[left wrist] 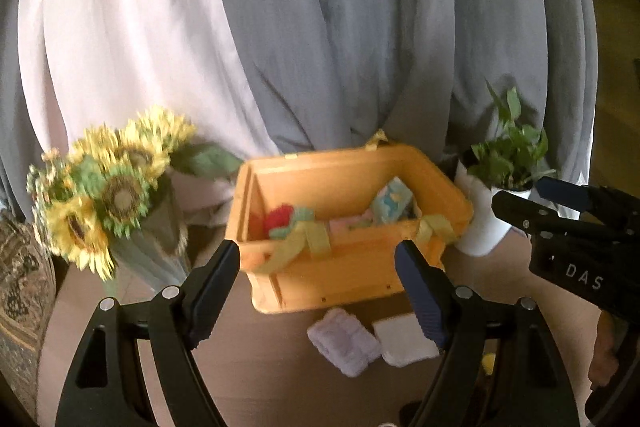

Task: Organize soft objects
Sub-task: 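Move both tools back from the crate to the remaining soft items, then grasp the lavender fluffy scrunchie with the left tool while the right tool grasps the blue tissue pack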

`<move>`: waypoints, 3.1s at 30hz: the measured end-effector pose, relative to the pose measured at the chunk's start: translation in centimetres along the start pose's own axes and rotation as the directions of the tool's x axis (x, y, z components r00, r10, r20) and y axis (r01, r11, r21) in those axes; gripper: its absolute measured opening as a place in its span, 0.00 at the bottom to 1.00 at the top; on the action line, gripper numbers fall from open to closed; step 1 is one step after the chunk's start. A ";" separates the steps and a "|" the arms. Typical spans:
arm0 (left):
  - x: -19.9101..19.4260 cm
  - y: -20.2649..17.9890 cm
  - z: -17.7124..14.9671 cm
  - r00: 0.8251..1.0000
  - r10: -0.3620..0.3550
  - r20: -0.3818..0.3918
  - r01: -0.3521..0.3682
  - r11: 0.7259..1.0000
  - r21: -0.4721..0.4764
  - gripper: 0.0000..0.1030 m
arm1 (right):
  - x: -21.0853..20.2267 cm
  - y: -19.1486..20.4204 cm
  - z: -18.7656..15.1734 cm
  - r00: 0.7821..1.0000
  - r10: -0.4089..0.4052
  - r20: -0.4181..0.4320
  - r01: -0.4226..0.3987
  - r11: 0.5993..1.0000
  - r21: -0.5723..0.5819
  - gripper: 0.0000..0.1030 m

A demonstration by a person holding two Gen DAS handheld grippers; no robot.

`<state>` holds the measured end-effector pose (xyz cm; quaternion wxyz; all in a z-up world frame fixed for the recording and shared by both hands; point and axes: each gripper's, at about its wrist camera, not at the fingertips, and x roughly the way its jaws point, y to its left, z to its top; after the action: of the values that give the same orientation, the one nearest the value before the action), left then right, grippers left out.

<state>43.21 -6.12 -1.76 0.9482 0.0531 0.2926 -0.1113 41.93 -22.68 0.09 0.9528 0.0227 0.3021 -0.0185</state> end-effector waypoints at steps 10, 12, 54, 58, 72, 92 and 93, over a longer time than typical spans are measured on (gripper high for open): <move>1.8 -0.1 -4.1 0.992 -0.013 -0.122 0.012 1.000 -0.017 0.78 | 0.9 -0.3 -3.3 0.997 -0.028 -0.075 0.030 0.999 0.025 0.63; 2.0 -0.1 -4.9 0.990 -0.012 -0.143 0.010 1.000 -0.015 0.78 | 1.2 -0.3 -4.1 0.994 -0.043 -0.096 0.045 0.999 0.022 0.63; 12.1 -0.5 -11.2 0.944 -0.108 -0.312 0.079 0.991 -0.104 0.68 | 11.1 -3.1 -13.6 0.907 -0.055 -0.418 0.150 0.968 0.200 0.62; 13.1 -0.2 -11.5 0.933 -0.135 -0.335 0.092 0.986 -0.141 0.57 | 11.5 -3.0 -13.8 0.902 -0.055 -0.428 0.153 0.969 0.196 0.62; 14.2 -0.8 -11.5 0.918 -0.185 -0.349 0.128 0.975 -0.181 0.29 | 12.7 -3.1 -14.3 0.893 -0.032 -0.449 0.133 0.971 0.197 0.60; 12.2 -0.8 -10.7 0.935 -0.182 -0.304 0.142 0.979 -0.147 0.13 | 11.8 -2.8 -13.7 0.909 0.005 -0.417 0.082 0.979 0.189 0.52; 11.7 -0.5 -10.5 0.939 -0.177 -0.295 0.140 0.980 -0.141 0.13 | 11.6 -2.7 -13.5 0.912 0.007 -0.411 0.077 0.979 0.188 0.52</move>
<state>46.76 -7.00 -17.08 0.8808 -0.0101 0.4454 -0.1603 43.51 -24.90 -17.72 0.8606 0.1164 0.4920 -0.0609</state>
